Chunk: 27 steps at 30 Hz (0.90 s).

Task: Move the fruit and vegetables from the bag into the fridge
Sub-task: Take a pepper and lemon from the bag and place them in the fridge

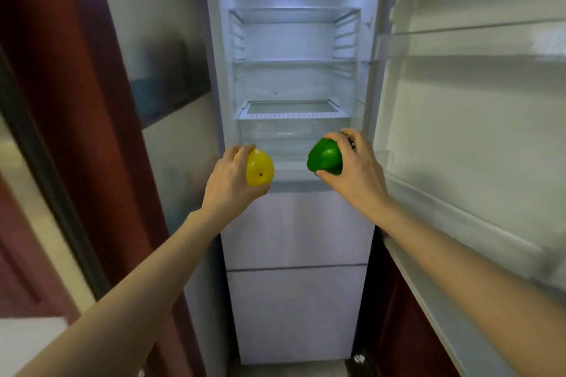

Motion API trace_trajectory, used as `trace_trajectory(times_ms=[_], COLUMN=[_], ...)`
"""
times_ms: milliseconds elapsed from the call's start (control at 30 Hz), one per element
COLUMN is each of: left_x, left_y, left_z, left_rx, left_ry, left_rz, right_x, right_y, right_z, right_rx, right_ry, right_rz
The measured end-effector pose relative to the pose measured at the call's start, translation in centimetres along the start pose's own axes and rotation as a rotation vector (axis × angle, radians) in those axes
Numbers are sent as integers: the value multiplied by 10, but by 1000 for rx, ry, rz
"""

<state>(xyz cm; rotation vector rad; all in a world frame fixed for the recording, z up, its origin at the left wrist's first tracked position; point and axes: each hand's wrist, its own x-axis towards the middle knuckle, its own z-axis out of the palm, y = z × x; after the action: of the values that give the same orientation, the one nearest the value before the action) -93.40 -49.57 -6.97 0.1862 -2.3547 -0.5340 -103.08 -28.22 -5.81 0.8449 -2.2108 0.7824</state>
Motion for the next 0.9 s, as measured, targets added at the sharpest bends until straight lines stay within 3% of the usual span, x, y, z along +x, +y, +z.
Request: trace_trajectory(times_ms=[467, 800, 900], left_x=[202, 353, 402], left_y=[-41, -104, -121], left_z=[115, 175, 191], left_rx=[24, -57, -33], left_ry=[-1, 64, 14], left_rz=[-25, -48, -47], right_x=[181, 300, 330], right_y=[100, 146, 156], right_z=[125, 193, 214], right_rx=[1, -72, -99], right_ry=[-50, 40, 48], right_rz=[-44, -5, 2])
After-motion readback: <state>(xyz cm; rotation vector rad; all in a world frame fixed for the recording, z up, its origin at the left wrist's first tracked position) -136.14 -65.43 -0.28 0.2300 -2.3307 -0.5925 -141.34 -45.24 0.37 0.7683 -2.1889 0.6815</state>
